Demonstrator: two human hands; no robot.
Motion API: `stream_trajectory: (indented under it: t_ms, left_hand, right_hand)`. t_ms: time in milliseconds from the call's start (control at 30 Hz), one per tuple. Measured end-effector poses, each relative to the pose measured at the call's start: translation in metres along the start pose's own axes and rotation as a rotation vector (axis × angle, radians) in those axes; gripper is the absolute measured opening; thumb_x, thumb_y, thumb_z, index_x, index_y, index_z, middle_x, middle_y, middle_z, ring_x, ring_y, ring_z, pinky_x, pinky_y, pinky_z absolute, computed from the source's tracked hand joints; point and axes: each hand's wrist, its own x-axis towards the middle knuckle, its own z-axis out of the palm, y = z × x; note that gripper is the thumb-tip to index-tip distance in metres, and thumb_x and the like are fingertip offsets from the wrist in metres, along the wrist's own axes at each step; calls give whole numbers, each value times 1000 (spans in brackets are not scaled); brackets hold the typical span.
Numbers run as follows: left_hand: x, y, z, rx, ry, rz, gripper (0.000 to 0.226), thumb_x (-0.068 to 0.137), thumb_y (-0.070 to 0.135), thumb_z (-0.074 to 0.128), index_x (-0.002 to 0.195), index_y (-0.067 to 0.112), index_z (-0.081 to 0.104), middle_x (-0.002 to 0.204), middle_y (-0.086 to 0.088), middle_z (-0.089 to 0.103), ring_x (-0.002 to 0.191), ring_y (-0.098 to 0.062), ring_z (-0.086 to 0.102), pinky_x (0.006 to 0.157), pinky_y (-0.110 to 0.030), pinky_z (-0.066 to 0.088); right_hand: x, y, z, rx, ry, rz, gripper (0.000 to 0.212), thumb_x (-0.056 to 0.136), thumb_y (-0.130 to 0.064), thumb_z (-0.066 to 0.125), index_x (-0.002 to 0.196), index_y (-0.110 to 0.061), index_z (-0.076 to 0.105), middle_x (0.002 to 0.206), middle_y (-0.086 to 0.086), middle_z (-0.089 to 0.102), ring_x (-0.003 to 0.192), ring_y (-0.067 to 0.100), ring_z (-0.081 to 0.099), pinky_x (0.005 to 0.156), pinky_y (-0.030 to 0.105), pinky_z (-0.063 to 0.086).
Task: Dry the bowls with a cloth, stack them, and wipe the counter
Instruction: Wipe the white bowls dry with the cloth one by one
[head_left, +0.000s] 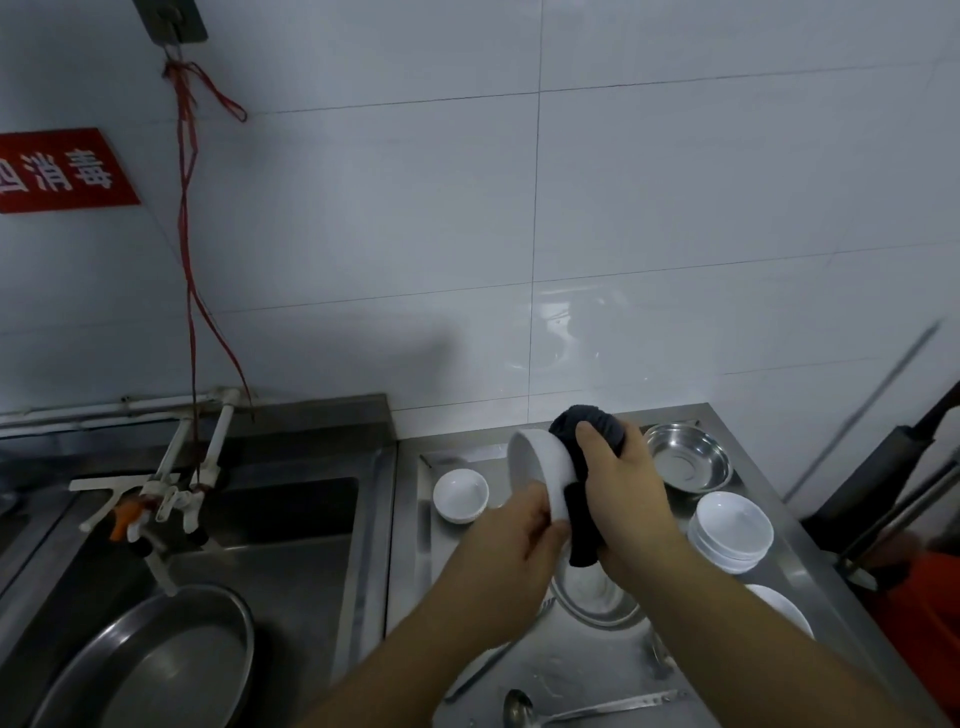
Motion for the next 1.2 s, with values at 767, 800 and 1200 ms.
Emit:
stream_trajectory:
  t_ms: [767, 800, 1200]
  left_hand:
    - [11, -13, 23, 493, -220, 286, 24, 107, 43, 39, 103, 27, 57, 85, 5, 63, 73, -16, 58, 63, -33, 46]
    - [15, -15, 26, 446, -145, 282, 22, 105, 41, 42, 105, 26, 59, 90, 5, 64, 80, -16, 59, 66, -32, 46]
    - [62, -26, 121, -789, -125, -670, 22, 109, 24, 55, 123, 21, 71, 111, -12, 79, 98, -30, 79, 81, -40, 65]
  right_hand:
    - [-36, 83, -68, 323, 58, 303, 15, 91, -27, 78, 99, -13, 79, 93, 22, 67, 78, 39, 70, 63, 44, 61]
    - [-36, 85, -74, 336, 85, 305, 19, 92, -27, 77, 104, -12, 79, 96, 23, 72, 80, 36, 74, 62, 41, 62]
    - [11, 78, -176, 344, 139, 352, 50, 79, -37, 83, 123, -15, 72, 114, 18, 77, 101, 39, 75, 80, 49, 60]
